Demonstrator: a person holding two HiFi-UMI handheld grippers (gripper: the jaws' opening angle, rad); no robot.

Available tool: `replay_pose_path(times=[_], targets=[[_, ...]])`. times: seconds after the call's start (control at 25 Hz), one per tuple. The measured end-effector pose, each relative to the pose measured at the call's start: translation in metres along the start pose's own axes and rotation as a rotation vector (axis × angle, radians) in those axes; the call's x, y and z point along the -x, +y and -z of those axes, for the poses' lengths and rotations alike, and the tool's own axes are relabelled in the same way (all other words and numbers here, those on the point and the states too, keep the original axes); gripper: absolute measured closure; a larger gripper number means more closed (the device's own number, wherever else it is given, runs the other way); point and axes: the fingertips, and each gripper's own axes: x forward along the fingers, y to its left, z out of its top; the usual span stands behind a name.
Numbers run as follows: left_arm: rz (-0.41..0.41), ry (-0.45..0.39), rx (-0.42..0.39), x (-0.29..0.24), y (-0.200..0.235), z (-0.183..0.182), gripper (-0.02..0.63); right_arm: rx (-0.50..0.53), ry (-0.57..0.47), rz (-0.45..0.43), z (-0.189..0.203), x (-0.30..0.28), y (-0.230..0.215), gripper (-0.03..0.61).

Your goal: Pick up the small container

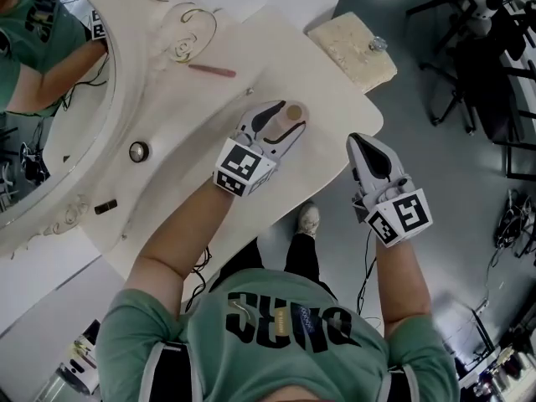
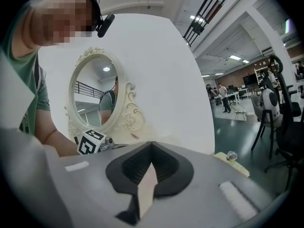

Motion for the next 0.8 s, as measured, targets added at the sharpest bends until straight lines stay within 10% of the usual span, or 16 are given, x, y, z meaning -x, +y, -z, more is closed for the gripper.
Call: replay_pose_path(times=[0.8], targets=[[-0.037,-0.022,-0.081,-0.018,-0.005,-0.002,0.476,-0.031,0.011,0.003,0.018,0.013,-0.002,0.571]])
